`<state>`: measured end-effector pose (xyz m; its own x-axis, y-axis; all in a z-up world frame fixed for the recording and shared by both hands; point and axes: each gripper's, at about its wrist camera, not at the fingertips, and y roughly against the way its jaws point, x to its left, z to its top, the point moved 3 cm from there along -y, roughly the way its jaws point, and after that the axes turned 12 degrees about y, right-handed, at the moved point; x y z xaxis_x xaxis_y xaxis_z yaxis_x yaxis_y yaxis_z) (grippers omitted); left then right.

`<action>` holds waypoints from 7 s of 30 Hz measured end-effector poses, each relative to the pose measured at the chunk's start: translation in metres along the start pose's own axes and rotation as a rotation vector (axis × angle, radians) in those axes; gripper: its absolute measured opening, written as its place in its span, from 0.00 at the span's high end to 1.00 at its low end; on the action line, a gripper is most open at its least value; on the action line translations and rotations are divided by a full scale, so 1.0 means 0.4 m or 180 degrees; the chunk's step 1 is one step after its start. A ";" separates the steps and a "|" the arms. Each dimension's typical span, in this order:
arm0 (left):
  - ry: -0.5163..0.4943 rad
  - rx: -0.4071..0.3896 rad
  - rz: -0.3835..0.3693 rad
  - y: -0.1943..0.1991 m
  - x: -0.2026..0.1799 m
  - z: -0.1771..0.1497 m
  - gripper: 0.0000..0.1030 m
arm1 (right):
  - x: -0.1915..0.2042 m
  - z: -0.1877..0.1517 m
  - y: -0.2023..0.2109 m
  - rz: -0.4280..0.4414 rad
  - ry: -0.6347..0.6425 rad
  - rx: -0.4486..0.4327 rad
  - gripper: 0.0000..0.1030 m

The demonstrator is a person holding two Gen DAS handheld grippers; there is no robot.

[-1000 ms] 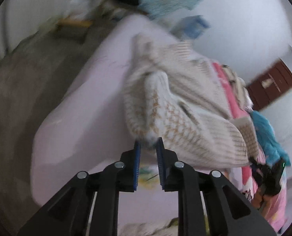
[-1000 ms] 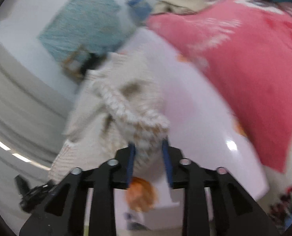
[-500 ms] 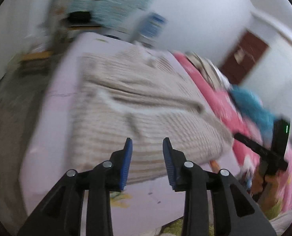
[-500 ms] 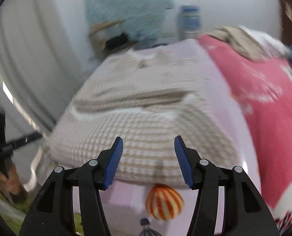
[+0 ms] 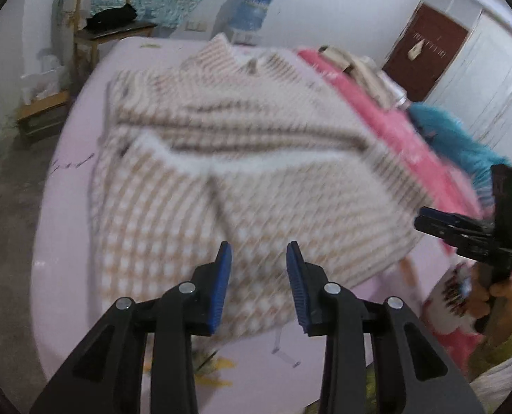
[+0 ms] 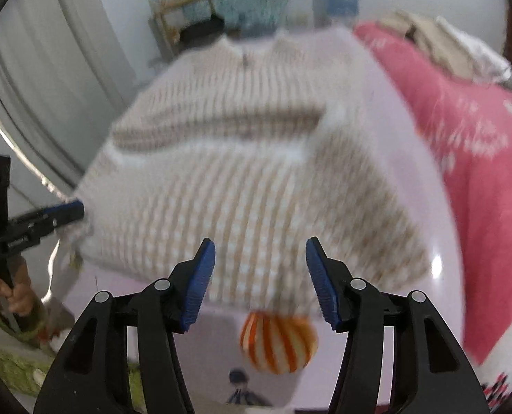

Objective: Fold large clothes

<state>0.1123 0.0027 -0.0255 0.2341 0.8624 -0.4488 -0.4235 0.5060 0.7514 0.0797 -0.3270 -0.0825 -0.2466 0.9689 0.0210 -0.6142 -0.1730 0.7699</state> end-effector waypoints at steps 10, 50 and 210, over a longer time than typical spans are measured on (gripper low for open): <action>0.0197 0.0171 0.0289 -0.106 0.051 0.033 0.66 | -0.158 0.074 -0.141 -0.0310 -0.0361 -0.0036 0.72; -0.0238 -0.0099 0.0661 -0.184 0.029 0.075 0.94 | -0.034 0.111 -0.239 0.0084 -0.0315 0.0150 0.98; -0.0103 -0.0096 0.1097 -0.204 0.022 0.059 0.06 | 0.042 0.121 -0.285 -0.0013 -0.0365 0.0231 0.09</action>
<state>0.1694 -0.0307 -0.0793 0.1002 0.9828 -0.1554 -0.5082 0.1849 0.8412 0.1817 -0.2823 -0.1391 -0.1544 0.9841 0.0873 -0.5581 -0.1598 0.8142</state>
